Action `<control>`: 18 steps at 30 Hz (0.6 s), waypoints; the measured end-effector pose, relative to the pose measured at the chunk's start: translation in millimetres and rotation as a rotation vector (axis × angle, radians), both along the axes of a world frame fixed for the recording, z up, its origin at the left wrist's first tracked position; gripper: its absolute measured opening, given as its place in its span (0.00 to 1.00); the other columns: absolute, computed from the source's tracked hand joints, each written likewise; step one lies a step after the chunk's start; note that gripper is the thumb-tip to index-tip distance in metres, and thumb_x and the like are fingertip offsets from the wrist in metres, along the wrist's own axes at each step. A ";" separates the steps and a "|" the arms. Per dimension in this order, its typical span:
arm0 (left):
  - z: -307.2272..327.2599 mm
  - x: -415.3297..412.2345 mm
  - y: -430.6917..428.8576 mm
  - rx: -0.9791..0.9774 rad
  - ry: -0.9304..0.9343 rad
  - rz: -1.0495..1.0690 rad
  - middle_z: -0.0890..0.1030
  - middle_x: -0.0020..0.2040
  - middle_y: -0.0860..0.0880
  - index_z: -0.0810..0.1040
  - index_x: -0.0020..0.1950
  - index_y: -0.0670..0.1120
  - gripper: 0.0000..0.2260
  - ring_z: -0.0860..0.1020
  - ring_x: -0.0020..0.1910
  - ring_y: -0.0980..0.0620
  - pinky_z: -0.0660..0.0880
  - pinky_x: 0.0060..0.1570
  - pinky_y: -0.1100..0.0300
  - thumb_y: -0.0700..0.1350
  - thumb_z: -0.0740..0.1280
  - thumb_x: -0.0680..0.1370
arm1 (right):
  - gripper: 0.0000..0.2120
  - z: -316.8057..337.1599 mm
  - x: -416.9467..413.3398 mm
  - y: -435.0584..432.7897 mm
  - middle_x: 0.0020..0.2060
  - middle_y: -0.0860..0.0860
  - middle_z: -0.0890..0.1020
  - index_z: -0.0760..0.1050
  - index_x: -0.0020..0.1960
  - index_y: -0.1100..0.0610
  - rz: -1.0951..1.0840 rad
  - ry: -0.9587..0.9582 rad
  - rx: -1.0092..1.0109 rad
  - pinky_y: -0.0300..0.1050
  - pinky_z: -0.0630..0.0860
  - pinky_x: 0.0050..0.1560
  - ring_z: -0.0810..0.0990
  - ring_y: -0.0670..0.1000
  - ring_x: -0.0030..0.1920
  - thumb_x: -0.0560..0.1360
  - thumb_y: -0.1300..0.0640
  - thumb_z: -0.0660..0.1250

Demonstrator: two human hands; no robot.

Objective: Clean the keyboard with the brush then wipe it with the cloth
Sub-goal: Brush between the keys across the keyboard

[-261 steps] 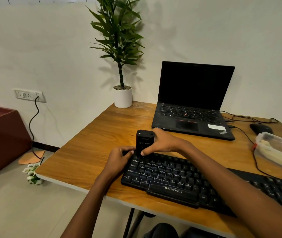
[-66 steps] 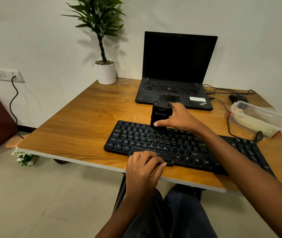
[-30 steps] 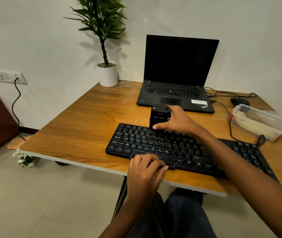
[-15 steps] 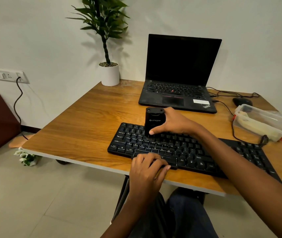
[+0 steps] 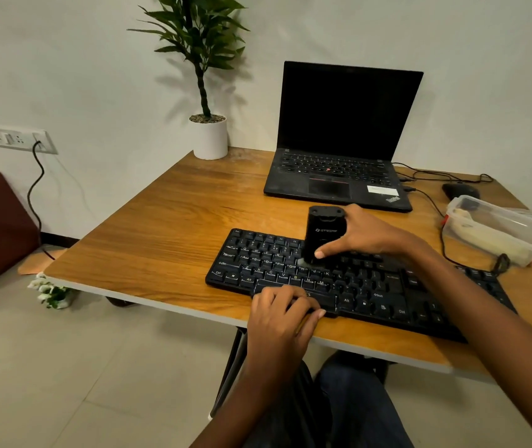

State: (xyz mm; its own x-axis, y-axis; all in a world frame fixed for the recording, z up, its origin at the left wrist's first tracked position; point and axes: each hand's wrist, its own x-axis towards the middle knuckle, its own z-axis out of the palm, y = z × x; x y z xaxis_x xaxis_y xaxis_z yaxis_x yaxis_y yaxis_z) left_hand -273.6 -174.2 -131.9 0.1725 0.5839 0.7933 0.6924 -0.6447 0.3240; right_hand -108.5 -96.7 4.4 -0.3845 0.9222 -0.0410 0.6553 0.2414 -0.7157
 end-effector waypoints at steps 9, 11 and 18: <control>0.4 0.3 -0.3 0.001 0.005 0.005 0.77 0.45 0.54 0.77 0.45 0.51 0.05 0.68 0.45 0.57 0.60 0.44 0.66 0.51 0.65 0.76 | 0.18 29.6 18.1 9.2 0.40 0.49 0.79 0.73 0.48 0.54 0.068 -0.341 -0.108 0.38 0.77 0.38 0.79 0.45 0.41 0.63 0.60 0.77; 0.9 -0.2 -0.4 -0.006 0.000 0.003 0.77 0.45 0.54 0.77 0.45 0.51 0.05 0.68 0.45 0.57 0.61 0.44 0.66 0.52 0.65 0.75 | 0.19 25.5 1.3 13.1 0.42 0.50 0.80 0.74 0.51 0.57 0.052 -0.286 0.011 0.42 0.77 0.42 0.79 0.47 0.43 0.64 0.58 0.78; 0.8 -0.4 0.8 -0.014 0.016 0.011 0.77 0.44 0.54 0.78 0.44 0.51 0.06 0.68 0.44 0.57 0.61 0.44 0.66 0.52 0.65 0.75 | 0.20 -5.5 -10.7 7.8 0.43 0.43 0.78 0.70 0.48 0.47 -0.050 0.073 0.037 0.24 0.69 0.36 0.77 0.35 0.40 0.64 0.59 0.77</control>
State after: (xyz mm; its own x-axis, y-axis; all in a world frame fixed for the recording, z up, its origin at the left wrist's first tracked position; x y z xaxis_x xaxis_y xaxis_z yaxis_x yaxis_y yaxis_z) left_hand -274.0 -173.4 -131.1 0.1785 0.5971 0.7821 0.7048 -0.6322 0.3218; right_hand -119.2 -88.9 -1.0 -0.3385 0.9408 0.0199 0.6134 0.2367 -0.7535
